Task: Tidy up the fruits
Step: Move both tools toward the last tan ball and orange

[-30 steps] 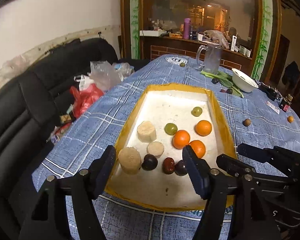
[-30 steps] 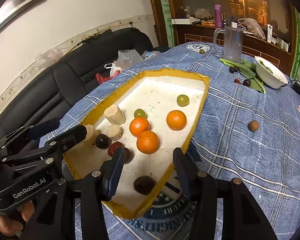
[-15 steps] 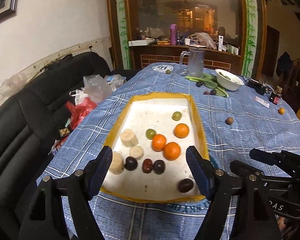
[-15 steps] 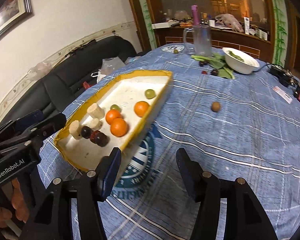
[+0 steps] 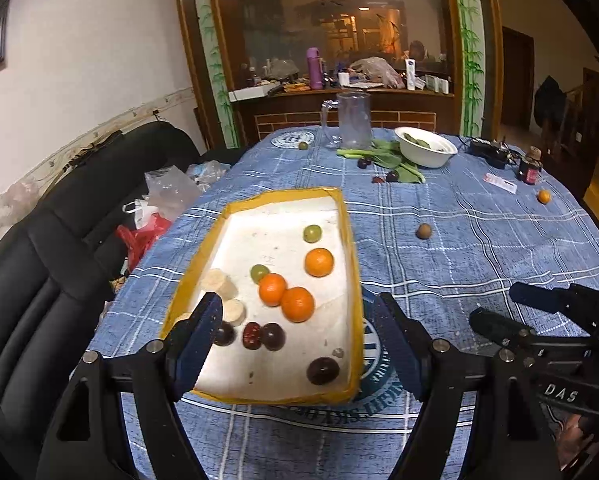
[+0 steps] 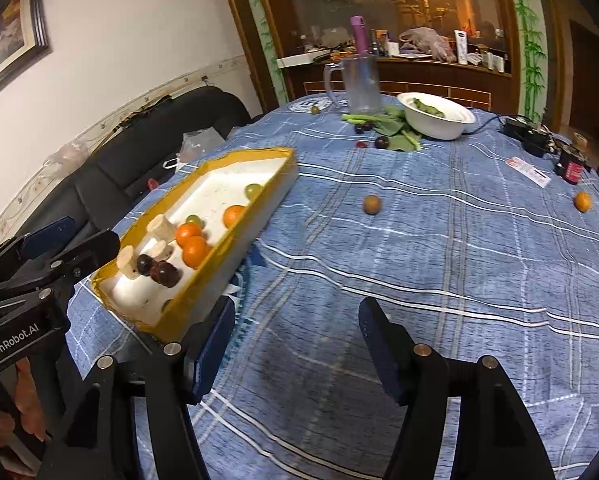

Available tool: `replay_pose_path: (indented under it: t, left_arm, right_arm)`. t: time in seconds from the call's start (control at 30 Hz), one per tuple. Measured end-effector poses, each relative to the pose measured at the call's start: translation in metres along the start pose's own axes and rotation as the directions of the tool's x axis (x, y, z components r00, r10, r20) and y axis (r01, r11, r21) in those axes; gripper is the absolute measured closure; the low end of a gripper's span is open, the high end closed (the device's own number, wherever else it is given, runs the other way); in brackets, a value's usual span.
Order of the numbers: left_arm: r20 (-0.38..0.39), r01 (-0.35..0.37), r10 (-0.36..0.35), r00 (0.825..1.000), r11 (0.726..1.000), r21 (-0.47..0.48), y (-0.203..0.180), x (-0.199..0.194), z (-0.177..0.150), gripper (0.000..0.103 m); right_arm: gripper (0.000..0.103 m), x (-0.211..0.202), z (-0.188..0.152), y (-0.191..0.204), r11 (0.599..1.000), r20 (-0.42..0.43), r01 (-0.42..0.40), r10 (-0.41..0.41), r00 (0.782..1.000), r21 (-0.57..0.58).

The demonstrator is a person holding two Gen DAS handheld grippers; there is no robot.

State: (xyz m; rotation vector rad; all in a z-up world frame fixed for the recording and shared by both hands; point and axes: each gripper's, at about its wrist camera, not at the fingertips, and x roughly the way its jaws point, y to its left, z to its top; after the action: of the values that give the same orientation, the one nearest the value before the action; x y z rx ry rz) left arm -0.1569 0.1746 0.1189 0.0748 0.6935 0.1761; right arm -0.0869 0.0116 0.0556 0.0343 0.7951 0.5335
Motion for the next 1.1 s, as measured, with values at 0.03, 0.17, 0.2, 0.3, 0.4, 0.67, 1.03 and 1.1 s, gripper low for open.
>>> replay_pose_path:
  t: [0.03, 0.17, 0.2, 0.3, 0.4, 0.67, 1.03, 1.1]
  left_arm:
    - [-0.009, 0.010, -0.010, 1.000, 1.000, 0.005, -0.003, 0.003, 0.001, 0.026]
    - [-0.032, 0.034, -0.033, 0.999, 0.999, 0.020, -0.011, 0.012, 0.006, 0.026]
    - [-0.037, 0.040, -0.039, 0.999, 0.999, 0.020, -0.013, 0.015, 0.008, 0.026]
    - [-0.051, 0.067, -0.066, 0.997, 0.998, 0.018, -0.021, 0.023, 0.011, 0.026]
    - [-0.064, 0.114, -0.113, 0.992, 0.993, 0.011, -0.031, 0.031, 0.014, 0.026]
    - [-0.122, 0.197, -0.200, 0.972, 0.980, -0.035, -0.058, 0.061, 0.023, 0.026]
    - [-0.158, 0.190, -0.184, 0.970, 0.981, 0.023, -0.087, 0.082, 0.032, 0.026]
    - [-0.166, 0.188, -0.182, 0.969, 0.982, 0.022, -0.087, 0.087, 0.035, 0.026]
  right_arm:
    - [0.034, -0.001, -0.001, -0.005, 1.000, -0.001, 0.006, -0.006, 1.000, 0.007]
    - [0.033, -0.009, -0.006, -0.036, 0.998, -0.011, 0.056, -0.056, 0.998, 0.042]
    - [0.033, -0.011, -0.008, -0.049, 0.995, -0.014, 0.076, -0.075, 0.997, 0.059]
    - [0.033, -0.020, -0.009, -0.089, 0.983, -0.020, 0.141, -0.140, 0.990, 0.115]
    - [0.034, -0.031, -0.005, -0.136, 0.957, -0.017, 0.222, -0.223, 0.975, 0.184]
    - [0.034, -0.044, 0.040, -0.276, 0.820, 0.024, 0.429, -0.472, 0.881, 0.379]
    - [0.034, 0.027, 0.106, -0.377, 0.735, -0.090, 0.571, -0.582, 0.808, 0.366]
    - [0.034, 0.040, 0.108, -0.383, 0.739, -0.109, 0.576, -0.578, 0.809, 0.351]
